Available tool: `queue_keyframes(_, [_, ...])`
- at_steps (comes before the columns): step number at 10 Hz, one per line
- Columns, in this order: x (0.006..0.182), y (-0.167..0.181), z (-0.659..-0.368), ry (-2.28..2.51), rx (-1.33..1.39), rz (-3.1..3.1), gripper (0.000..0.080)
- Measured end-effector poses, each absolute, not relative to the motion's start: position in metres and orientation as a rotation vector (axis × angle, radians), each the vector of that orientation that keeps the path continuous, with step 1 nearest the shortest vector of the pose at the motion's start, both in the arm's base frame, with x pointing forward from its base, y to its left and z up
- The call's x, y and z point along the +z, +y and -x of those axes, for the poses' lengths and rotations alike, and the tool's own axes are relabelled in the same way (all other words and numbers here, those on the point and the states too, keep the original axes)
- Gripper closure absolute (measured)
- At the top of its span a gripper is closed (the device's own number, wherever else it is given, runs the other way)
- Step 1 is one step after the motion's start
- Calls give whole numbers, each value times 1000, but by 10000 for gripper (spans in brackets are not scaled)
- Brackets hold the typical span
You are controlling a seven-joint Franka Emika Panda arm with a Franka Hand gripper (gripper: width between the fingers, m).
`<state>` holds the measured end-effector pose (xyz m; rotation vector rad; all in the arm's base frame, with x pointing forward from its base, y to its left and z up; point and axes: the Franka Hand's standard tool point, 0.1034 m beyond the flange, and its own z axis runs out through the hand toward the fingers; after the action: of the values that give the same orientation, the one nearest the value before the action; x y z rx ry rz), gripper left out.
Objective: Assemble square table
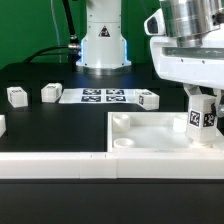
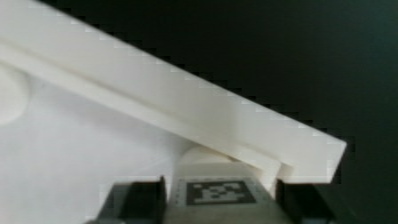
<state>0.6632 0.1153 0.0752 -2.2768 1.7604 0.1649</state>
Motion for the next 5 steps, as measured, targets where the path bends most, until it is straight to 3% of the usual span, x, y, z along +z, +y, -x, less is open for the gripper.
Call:
queue_keyframes(3, [75,115,-664,1758,166,2271,501])
queue_keyframes(4, [73,114,-663,1627,132,2369,254])
queue_keyframes(5, [74,114,-663,1491,126,2463,254])
